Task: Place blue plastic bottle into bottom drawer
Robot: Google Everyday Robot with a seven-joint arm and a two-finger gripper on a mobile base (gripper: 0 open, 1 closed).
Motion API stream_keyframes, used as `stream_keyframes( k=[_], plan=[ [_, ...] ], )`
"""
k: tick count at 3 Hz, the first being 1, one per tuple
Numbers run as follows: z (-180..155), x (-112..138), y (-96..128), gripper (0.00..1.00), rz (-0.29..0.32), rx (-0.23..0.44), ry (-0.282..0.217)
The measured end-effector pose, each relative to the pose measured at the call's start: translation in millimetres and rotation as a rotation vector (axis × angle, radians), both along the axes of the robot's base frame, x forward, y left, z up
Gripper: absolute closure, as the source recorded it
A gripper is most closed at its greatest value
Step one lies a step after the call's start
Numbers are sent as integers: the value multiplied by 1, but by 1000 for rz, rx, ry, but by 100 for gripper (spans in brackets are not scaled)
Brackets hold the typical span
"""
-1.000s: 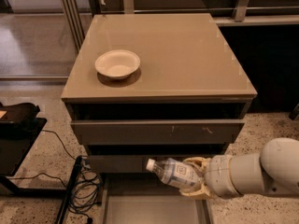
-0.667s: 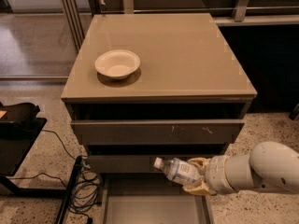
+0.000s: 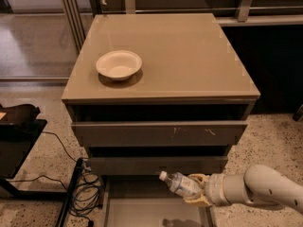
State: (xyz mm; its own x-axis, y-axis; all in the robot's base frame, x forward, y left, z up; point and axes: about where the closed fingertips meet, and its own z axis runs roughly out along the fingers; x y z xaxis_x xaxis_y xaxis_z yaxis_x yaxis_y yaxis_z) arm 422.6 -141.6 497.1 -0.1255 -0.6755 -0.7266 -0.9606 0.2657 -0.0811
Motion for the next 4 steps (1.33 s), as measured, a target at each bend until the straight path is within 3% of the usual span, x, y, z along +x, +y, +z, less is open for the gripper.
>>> stream_keyframes(
  k=[1, 2, 4],
  plan=[
    [0, 0, 0, 100, 0, 0, 0],
    [-33, 6, -2, 100, -43, 12, 23],
    [-154, 20, -16, 100, -101, 98, 108]
  ],
)
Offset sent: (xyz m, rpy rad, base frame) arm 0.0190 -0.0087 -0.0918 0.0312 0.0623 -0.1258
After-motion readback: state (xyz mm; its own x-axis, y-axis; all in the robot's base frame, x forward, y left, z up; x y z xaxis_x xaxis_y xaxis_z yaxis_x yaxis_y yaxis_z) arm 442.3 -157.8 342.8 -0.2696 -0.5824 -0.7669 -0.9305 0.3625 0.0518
